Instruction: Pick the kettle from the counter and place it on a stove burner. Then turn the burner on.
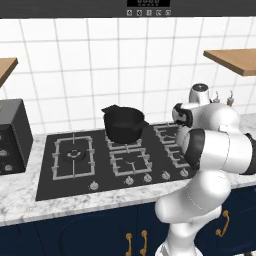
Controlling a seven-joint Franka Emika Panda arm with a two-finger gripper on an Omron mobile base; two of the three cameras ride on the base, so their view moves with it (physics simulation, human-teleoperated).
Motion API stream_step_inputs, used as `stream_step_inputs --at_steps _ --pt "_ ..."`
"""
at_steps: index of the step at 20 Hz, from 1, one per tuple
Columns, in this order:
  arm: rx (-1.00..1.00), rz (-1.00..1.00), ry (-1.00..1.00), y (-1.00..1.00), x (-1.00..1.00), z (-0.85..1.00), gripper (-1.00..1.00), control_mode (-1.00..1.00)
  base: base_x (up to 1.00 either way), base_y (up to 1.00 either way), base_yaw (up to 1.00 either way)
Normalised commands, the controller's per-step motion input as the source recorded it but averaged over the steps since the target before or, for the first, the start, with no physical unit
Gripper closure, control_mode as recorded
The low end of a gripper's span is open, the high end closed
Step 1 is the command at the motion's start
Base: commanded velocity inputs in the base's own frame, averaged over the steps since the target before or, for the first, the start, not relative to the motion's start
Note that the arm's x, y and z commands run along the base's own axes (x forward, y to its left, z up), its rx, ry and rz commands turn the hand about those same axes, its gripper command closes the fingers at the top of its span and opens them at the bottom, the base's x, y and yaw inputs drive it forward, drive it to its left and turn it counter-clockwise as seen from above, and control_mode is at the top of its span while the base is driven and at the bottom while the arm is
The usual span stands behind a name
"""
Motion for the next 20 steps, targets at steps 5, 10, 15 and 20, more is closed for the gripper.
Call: stream_step_inputs --at_steps 5,10,15,20 --pt "-0.02 0.0 -0.05 0.0 0.21 -0.26 1.0 -1.0 0.0 0.0 0.0" --pt "-0.09 0.01 0.0 0.04 0.0 -0.48 1.0 -1.0 0.0 0.0 0.0" --pt "-0.05 0.0 0.0 0.01 -0.01 -0.3 1.0 -1.0 0.0 0.0 0.0" --pt "0.0 0.01 0.0 0.0 -0.28 0.0 1.0 -1.0 0.0 0.0 0.0"
